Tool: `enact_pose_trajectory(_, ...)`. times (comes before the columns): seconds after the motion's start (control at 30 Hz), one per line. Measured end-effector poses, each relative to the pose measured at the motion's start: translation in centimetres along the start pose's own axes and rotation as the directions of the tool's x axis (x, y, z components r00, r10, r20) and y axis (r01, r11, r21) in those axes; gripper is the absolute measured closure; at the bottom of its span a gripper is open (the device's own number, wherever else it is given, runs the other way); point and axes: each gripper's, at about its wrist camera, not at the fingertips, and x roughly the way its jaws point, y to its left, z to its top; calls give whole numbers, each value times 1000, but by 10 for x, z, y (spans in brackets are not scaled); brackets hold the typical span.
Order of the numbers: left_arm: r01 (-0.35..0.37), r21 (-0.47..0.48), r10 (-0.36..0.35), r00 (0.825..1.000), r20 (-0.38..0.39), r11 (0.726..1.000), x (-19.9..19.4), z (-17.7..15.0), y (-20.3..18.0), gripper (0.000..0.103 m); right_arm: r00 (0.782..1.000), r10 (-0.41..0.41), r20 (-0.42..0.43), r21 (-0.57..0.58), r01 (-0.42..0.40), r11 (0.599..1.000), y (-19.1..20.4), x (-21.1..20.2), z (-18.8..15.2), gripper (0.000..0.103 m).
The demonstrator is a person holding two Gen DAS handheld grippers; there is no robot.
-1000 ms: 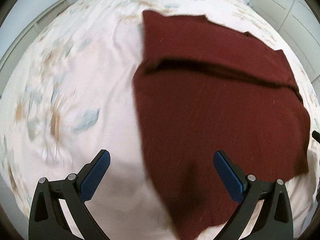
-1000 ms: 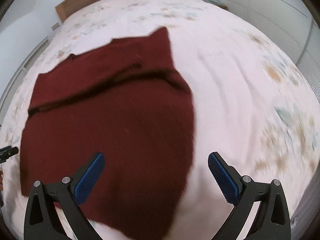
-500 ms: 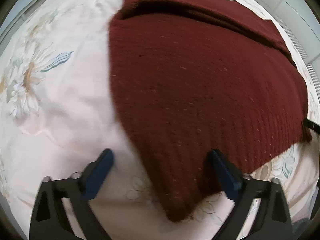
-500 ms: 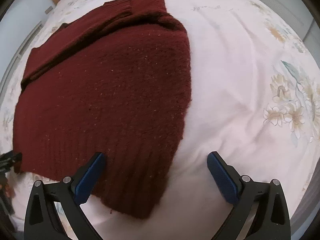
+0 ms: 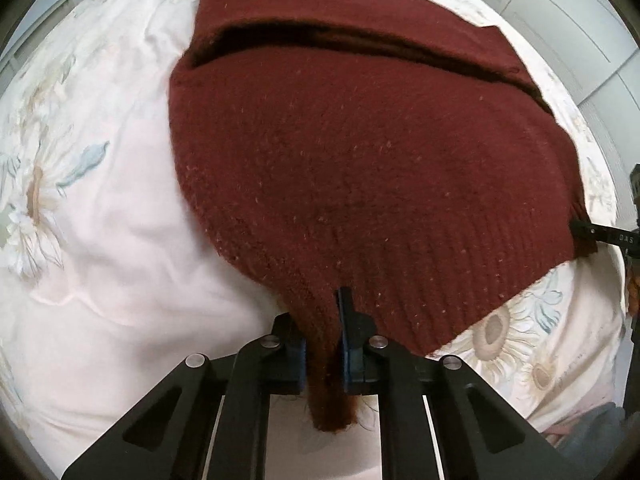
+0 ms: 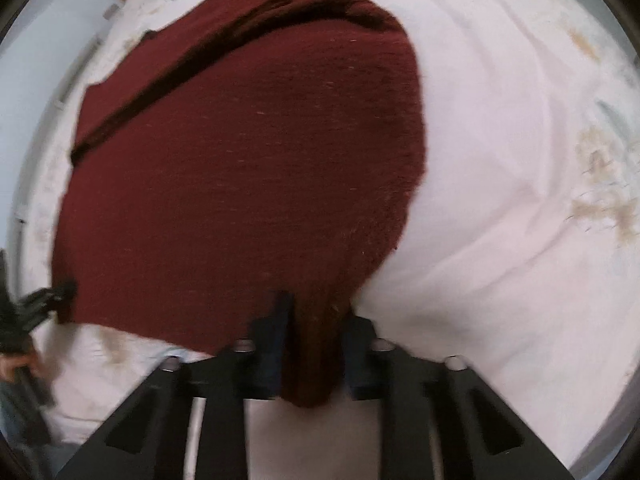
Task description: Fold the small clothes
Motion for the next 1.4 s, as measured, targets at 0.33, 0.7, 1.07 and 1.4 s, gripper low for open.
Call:
enact_pose_trajectory(0.33,108,-24,-104,986,127,994,-68,37,14,94,980,102,168,-23,-99,995,10,-60,38,91)
enact_pose_trajectory(0.7,118,-65,-96,956,277,991,-112,126,42,94,905,143,400,-21,-148,989,29,-121,116,92)
enact_pose_trajectory(1.07,33,-103,0,953,303,994,-108,209,67,94,877,82,473,-6,-90,996,42,-123,217,92)
enact_pose_trajectory(1.4,-75,-180,111,973,202,981,-24,258,87,93,939,-67,338,3,70,998,59,-39,289,92)
